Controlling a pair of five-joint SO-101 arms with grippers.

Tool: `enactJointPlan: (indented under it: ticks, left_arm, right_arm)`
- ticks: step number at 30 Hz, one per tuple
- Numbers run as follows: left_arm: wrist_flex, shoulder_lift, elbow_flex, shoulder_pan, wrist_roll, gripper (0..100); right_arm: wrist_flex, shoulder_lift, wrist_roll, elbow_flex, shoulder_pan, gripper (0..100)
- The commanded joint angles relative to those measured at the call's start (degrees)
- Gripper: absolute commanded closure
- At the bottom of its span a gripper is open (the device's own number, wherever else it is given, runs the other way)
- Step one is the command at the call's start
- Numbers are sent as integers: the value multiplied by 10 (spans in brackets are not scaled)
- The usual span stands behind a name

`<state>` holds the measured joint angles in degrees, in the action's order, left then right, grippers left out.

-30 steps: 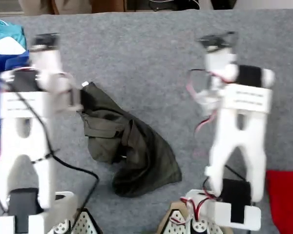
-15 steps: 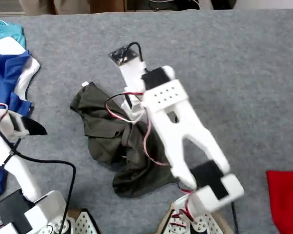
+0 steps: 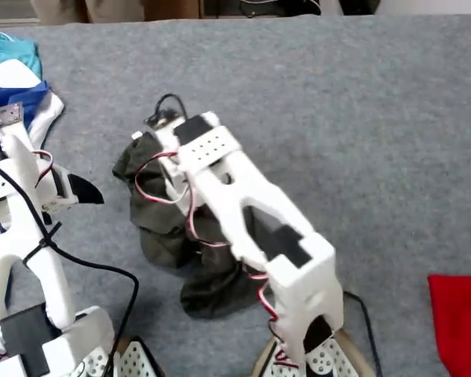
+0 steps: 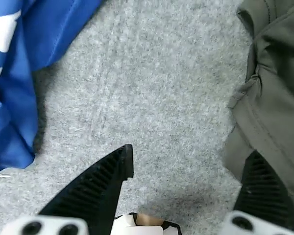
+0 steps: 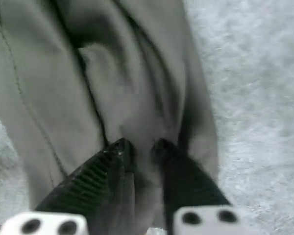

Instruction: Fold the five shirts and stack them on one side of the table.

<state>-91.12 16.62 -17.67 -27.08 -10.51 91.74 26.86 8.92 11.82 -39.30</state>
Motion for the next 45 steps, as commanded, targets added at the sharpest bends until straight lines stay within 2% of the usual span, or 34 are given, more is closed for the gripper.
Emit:
enactJointPlan:
  ticks: [1,9,15,20,26,34,40,45]
  left_arm:
    - [6,25,2,4,3,647]
    - [31,25,5,-1,4,647]
    - [57,25,17,-75,4,647]
    - [81,25,17,-144,3,644]
    - [87,25,13,-179,4,644]
    - [86,25,11,-229,2,643]
    - [87,25,11,-282,1,643]
    - [88,25,14,-312,1,643]
  right_arm:
    - [43,22,0,39,-34,953]
    - [85,35,2,65,-124,992]
    - [95,35,2,67,-203,992]
    - [105,15,-2,84,-231,990]
    - [105,-109,-2,85,-199,960]
    - [98,-257,-1,110,-116,672]
    - [26,-245,3,162,-109,645]
    - [-53,-125,37,165,-119,645]
